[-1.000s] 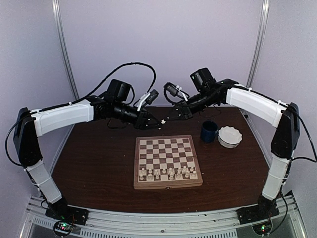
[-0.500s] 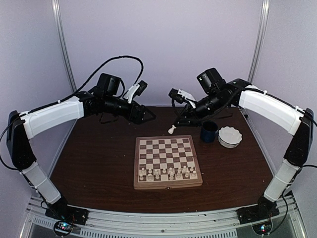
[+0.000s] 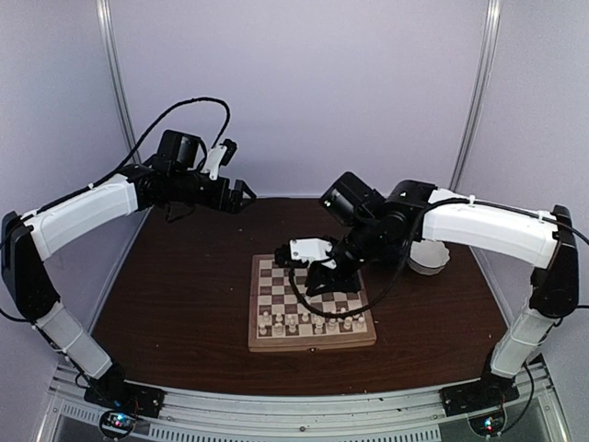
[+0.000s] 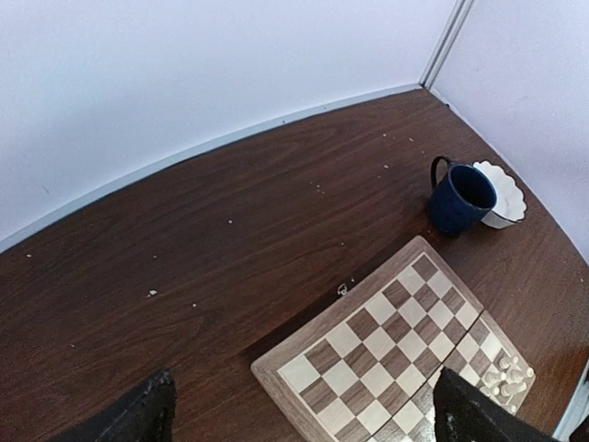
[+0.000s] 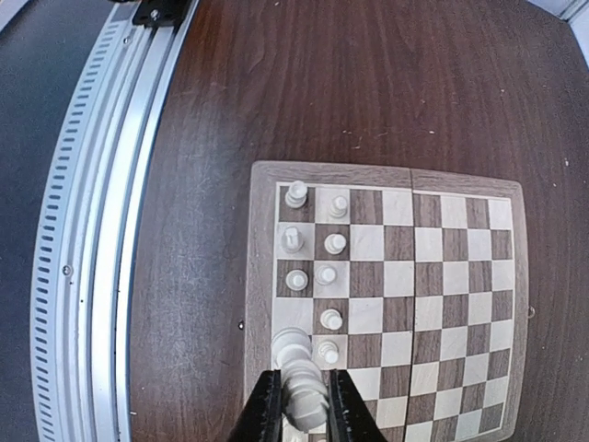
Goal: Set up the chess pieces on the board
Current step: Place the queen at d1.
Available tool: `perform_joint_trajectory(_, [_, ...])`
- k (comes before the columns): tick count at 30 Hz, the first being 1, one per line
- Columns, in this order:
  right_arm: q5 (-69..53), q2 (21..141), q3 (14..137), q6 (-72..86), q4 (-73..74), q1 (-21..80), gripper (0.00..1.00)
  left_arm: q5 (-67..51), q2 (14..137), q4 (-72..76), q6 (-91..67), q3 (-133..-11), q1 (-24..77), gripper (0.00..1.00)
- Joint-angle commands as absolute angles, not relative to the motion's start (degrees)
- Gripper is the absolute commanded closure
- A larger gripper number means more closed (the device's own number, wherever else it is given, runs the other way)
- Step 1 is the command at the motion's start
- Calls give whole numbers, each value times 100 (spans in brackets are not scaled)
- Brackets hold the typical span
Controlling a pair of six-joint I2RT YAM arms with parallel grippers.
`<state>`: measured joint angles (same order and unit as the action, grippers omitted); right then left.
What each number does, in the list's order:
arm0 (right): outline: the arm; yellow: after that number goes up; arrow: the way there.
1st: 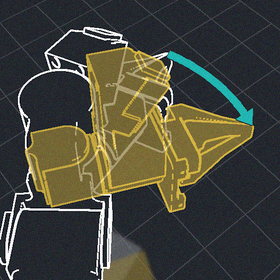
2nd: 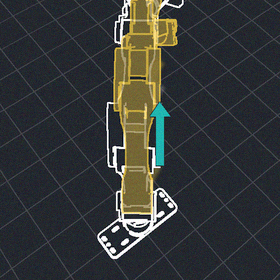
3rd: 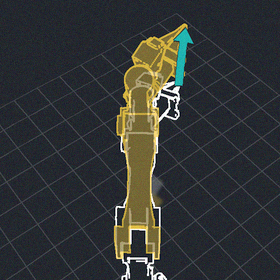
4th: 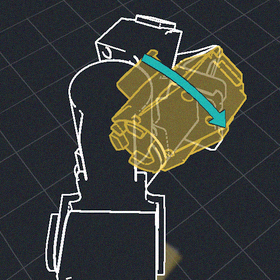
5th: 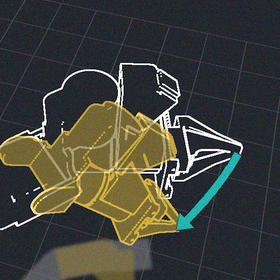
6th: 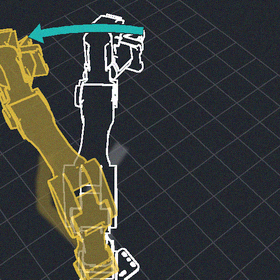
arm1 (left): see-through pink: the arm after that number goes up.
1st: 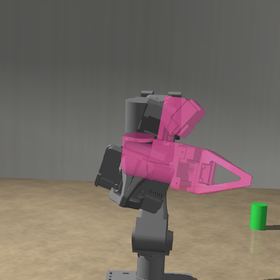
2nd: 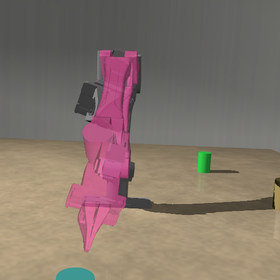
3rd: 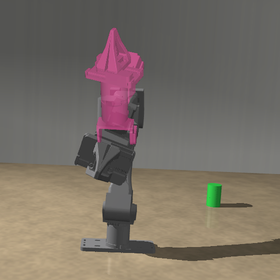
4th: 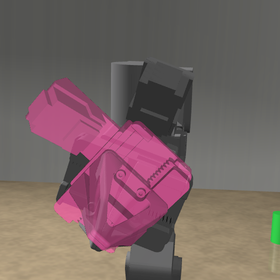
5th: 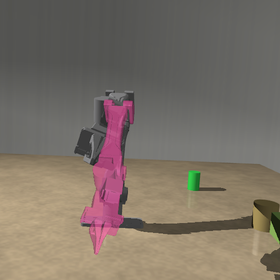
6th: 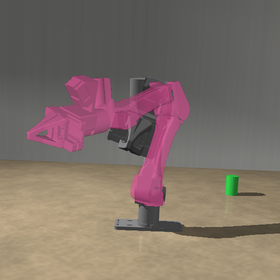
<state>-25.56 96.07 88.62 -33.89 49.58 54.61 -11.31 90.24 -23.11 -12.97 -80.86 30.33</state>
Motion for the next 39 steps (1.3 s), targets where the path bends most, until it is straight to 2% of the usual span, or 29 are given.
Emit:
perform_joint_trajectory(1, [-1910,9894,8703,-3789,5014,5846,88,-734,8780,-2296,-1186,-8024,3032,2])
perform_joint_trajectory(10, [-1499,10407,8660,-3955,4933,6217,88,-769,8774,-2365,-1200,-8086,3032,2])
perform_joint_trajectory(39, [-1100,10900,8521,-3771,4510,6249,84,-933,8915,-2435,-1282,-8156,3032,2])
